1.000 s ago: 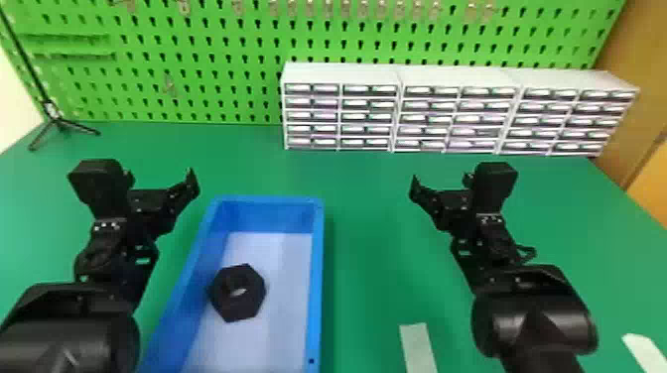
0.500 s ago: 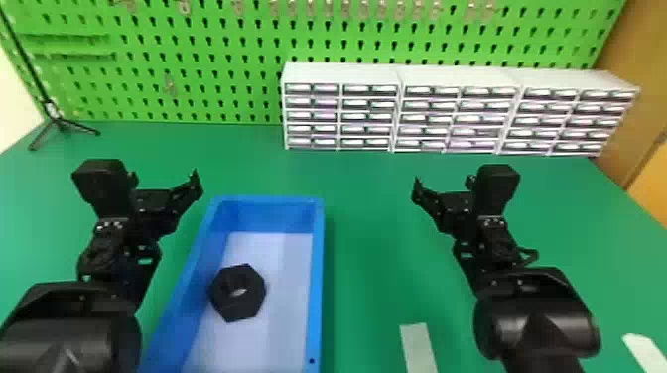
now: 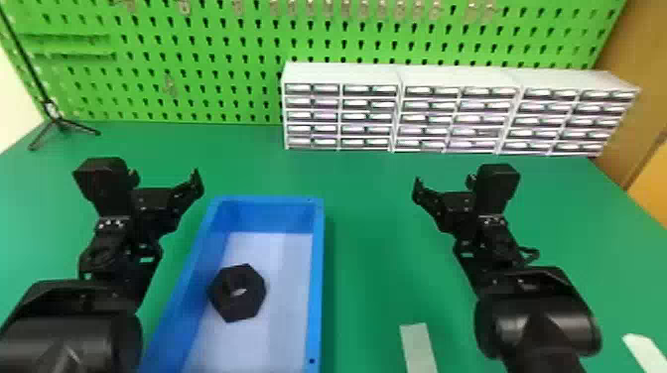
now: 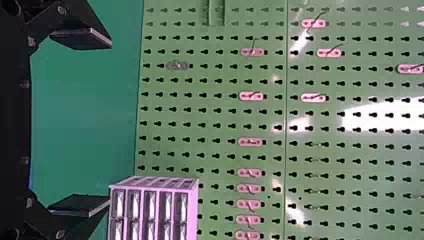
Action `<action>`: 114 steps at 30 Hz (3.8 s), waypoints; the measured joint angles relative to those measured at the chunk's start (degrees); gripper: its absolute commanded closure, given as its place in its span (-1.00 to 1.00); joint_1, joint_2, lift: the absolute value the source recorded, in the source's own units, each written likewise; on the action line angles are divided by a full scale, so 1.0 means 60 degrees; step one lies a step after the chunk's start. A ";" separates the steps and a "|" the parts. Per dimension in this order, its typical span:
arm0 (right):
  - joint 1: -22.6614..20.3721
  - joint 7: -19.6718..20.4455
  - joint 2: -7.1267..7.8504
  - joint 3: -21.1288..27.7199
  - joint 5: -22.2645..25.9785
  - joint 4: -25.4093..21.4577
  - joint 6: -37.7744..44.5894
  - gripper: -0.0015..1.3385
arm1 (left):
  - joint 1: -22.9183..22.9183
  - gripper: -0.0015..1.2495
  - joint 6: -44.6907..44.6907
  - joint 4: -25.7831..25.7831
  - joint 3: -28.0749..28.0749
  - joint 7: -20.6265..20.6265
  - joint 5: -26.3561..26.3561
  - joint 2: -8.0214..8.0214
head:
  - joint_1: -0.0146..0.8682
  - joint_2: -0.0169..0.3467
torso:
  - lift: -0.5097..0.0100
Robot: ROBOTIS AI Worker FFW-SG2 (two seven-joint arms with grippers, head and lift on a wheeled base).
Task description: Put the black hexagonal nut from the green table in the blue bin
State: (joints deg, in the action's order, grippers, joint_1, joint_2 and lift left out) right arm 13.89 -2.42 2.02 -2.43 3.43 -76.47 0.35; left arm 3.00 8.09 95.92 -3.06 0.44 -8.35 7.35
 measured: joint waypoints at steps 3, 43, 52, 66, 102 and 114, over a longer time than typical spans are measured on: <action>0.0000 0.0003 0.0002 0.0008 -0.0005 0.0000 0.0000 -0.73 | 0.0013 -0.71 0.0000 0.0000 0.0009 0.0000 0.0000 -0.0003 | 0.58 -0.76 | 0.59; 0.0000 0.0008 0.0000 0.0087 -0.0029 0.0000 0.0000 -0.73 | 0.0028 -0.71 0.0044 -0.0006 0.0056 0.0000 0.0009 -0.0001 | 0.58 -0.76 | 0.59; 0.0000 0.0008 0.0000 0.0096 -0.0029 0.0000 0.0000 -0.73 | 0.0028 -0.71 0.0044 -0.0006 0.0066 0.0000 0.0015 -0.0004 | 0.58 -0.76 | 0.59; -0.0016 0.0008 0.0013 0.0083 -0.0029 0.0000 0.0000 -0.73 | 0.0043 -0.71 -0.0067 0.0006 0.0110 0.0320 0.0387 -0.0009 | 0.58 -0.76 | 0.59; -0.0030 0.0008 0.0059 0.0077 0.0005 0.0000 0.0003 -0.73 | -0.0016 -0.71 -0.0234 0.0024 0.0173 0.0586 0.0381 -0.0023 | 0.58 -0.76 | 0.59; -0.0044 0.0008 0.0059 0.0098 0.0015 -0.0012 0.0006 -0.73 | -0.0006 -0.71 -0.0234 0.0024 0.0174 0.0586 0.0379 -0.0023 | 0.58 -0.76 | 0.59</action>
State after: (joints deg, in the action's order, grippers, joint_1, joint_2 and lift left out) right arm 13.62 -2.37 2.37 -1.84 3.52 -76.54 0.39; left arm 2.96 6.68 96.06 -2.02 3.95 -6.07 7.21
